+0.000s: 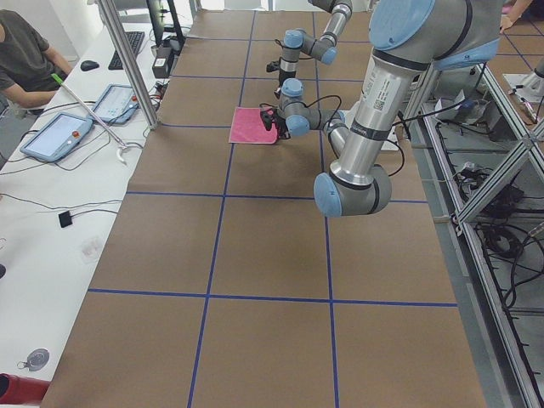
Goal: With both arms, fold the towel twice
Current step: 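Close both grippers on the near towel corners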
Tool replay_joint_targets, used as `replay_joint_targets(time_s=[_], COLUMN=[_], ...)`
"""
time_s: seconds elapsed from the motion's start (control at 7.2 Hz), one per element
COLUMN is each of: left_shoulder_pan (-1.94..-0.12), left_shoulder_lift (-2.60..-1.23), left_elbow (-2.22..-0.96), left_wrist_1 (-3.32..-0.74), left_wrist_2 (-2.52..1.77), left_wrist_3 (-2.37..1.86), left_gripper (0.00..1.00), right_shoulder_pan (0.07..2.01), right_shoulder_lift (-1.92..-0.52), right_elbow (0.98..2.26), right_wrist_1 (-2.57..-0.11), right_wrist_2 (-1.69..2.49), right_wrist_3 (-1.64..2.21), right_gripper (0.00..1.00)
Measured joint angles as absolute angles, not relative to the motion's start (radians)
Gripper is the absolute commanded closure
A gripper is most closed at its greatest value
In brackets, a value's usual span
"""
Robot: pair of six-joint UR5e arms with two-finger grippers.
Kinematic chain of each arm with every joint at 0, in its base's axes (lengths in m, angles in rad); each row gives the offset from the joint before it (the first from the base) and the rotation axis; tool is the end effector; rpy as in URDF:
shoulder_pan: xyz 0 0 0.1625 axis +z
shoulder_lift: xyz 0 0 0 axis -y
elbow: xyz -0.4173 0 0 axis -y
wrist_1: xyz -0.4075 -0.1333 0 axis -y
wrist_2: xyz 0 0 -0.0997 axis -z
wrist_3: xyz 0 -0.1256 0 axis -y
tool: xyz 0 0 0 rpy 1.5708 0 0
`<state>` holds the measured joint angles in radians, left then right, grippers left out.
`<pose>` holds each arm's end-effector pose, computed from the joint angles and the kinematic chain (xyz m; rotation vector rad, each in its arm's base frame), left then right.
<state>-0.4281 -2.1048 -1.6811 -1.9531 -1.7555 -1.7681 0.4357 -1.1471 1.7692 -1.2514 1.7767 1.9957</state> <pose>0.5869 -0.3890 0.2556 -0.0497 1.0466 -0.4731 -0.5536 -0.3765 0.2972 -0.1895 -0.9599 0.6959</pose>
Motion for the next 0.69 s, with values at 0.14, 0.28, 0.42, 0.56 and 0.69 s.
replay_joint_targets(time_s=[0.14,0.28,0.42,0.56,0.69], left_shoulder_pan=[-0.429,-0.428,-0.424,-0.416,-0.405], left_shoulder_lift=[-2.104,-2.099,-2.089,-2.077,-2.068], left_elbow=[-1.693,-1.716,-1.742,-1.766,-1.785], left_wrist_1=[-1.953,-1.952,-1.951,-1.950,-1.950], left_wrist_2=[-1.754,-1.753,-1.752,-1.752,-1.752], left_wrist_3=[-1.775,-1.784,-1.797,-1.814,-1.826], left_gripper=[1.00,1.00,1.00,1.00,1.00], right_shoulder_pan=[0.436,0.437,0.438,0.438,0.438], right_shoulder_lift=[-1.147,-1.151,-1.157,-1.161,-1.162], right_elbow=[1.772,1.782,1.794,1.801,1.808], right_wrist_1=[-1.251,-1.251,-1.251,-1.251,-1.251], right_wrist_2=[1.777,1.778,1.778,1.777,1.778], right_wrist_3=[1.996,1.996,1.996,1.998,1.998], right_gripper=[1.00,1.00,1.00,1.00,1.00])
